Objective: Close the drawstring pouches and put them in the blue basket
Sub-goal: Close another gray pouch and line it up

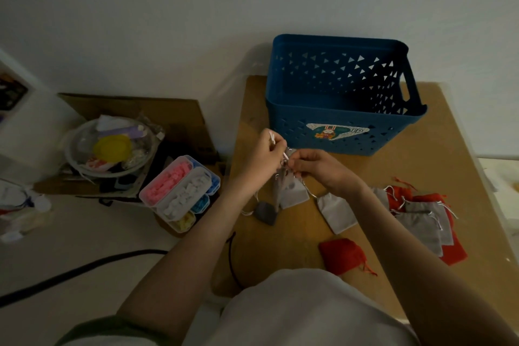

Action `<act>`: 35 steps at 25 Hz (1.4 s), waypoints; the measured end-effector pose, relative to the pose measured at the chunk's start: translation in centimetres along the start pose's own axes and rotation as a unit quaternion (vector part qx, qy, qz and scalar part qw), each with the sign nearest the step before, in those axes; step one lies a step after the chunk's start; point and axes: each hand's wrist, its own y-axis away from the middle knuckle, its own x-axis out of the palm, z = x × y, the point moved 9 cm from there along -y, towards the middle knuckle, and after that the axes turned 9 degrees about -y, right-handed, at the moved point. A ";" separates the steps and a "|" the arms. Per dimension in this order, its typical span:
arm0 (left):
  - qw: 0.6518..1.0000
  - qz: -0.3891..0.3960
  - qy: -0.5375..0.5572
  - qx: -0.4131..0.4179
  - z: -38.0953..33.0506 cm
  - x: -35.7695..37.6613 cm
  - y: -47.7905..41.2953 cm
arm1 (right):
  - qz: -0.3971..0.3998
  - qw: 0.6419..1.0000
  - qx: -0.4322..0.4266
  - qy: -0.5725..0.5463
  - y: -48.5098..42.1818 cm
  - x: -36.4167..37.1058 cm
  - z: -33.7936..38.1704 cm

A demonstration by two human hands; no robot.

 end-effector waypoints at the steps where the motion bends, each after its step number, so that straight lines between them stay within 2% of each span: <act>1: 0.999 -0.023 0.023 -0.005 0.1 -0.4 0.1 | -0.005 1.000 -0.010 -0.001 0.0 0.0 0.3; 2: 0.998 -0.053 0.027 0.004 0.0 -0.9 0.2 | -0.013 0.999 -0.024 -0.018 0.0 0.0 0.7; 4: 0.992 -0.105 -0.036 0.055 -1.0 -1.6 0.6 | -0.043 0.994 -0.052 -0.087 -0.1 -0.4 1.3; 7: 0.979 -0.099 -0.143 0.104 -2.2 -0.8 0.6 | -0.069 0.983 -0.070 -0.157 -0.2 -1.2 1.4; 9: 0.984 -0.079 -0.125 0.096 -2.1 -0.5 0.1 | -0.057 0.978 -0.074 -0.189 0.0 -1.2 1.6; 11: 0.995 -0.047 -0.077 0.052 -1.4 0.0 -0.4 | -0.053 0.972 -0.089 -0.213 0.2 -1.2 2.2; 15: 0.989 -0.027 -0.141 0.032 -1.3 1.4 -0.7 | -0.078 0.975 -0.097 -0.183 0.2 -1.4 2.6; 22: 0.994 -0.041 -0.094 0.045 -1.9 0.8 -0.6 | -0.113 0.987 -0.108 -0.045 0.0 -2.1 3.2; 26: 0.999 -0.018 0.018 -0.027 0.0 0.7 -0.9 | -0.212 0.972 -0.102 -0.026 0.3 -3.6 3.3; 28: 0.993 -0.009 0.106 -0.060 0.7 0.5 -0.9 | -0.228 0.969 -0.088 0.035 0.4 -4.3 3.3; 31: 0.964 -0.010 0.249 -0.095 1.3 -0.1 -0.8 | -0.229 0.962 -0.051 0.142 0.6 -4.8 2.9; 35: 0.916 0.034 0.396 -0.047 0.2 0.0 -0.9 | -0.248 0.954 -0.028 0.165 0.9 -5.4 2.6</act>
